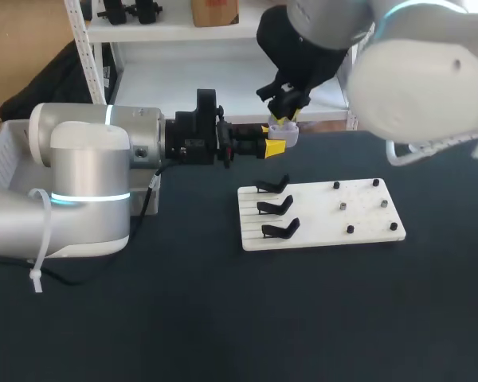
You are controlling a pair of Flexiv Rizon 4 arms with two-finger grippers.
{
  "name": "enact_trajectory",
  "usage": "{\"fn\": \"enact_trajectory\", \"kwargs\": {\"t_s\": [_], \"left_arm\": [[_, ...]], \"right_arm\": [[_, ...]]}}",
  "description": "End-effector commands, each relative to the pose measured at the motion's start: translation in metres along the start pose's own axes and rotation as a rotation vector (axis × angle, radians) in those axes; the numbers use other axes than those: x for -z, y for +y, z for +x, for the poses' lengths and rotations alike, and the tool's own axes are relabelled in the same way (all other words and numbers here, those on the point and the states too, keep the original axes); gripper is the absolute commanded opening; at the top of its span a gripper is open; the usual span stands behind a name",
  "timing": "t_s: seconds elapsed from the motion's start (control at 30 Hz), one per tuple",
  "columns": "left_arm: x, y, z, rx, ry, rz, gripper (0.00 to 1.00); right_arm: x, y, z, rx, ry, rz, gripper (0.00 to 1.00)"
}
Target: Pick up each earbud case from the left stands, insert the matching earbuds, close the lid, and place the case in the box.
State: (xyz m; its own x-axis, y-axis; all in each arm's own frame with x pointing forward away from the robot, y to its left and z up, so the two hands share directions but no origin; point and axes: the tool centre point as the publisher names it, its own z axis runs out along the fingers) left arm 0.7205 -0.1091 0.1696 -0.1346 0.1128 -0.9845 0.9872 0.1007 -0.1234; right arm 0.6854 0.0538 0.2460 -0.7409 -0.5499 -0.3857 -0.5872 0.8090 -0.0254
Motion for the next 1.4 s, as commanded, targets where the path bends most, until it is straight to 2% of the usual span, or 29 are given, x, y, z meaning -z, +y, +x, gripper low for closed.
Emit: {"fn": "enact_trajectory", "kwargs": {"t_s": [0.03,0.77,1.4], "left_arm": [[0.0,0.0,0.0,-0.001,-0.002,-0.001,0.0],[0.0,0.0,0.0,-0.001,-0.002,-0.001,0.0],[0.0,0.0,0.0,-0.001,-0.002,-0.001,0.0]], "right_arm": [[-0.006,-0.004,-0.008,-0.001,0.048,-0.002,0.0],[-0.021,-0.009,-0.014,-0.05,0.094,-0.052,0.0],[-0.026,-0.012,-0.011,-0.053,0.097,-0.07,0.0]]}}
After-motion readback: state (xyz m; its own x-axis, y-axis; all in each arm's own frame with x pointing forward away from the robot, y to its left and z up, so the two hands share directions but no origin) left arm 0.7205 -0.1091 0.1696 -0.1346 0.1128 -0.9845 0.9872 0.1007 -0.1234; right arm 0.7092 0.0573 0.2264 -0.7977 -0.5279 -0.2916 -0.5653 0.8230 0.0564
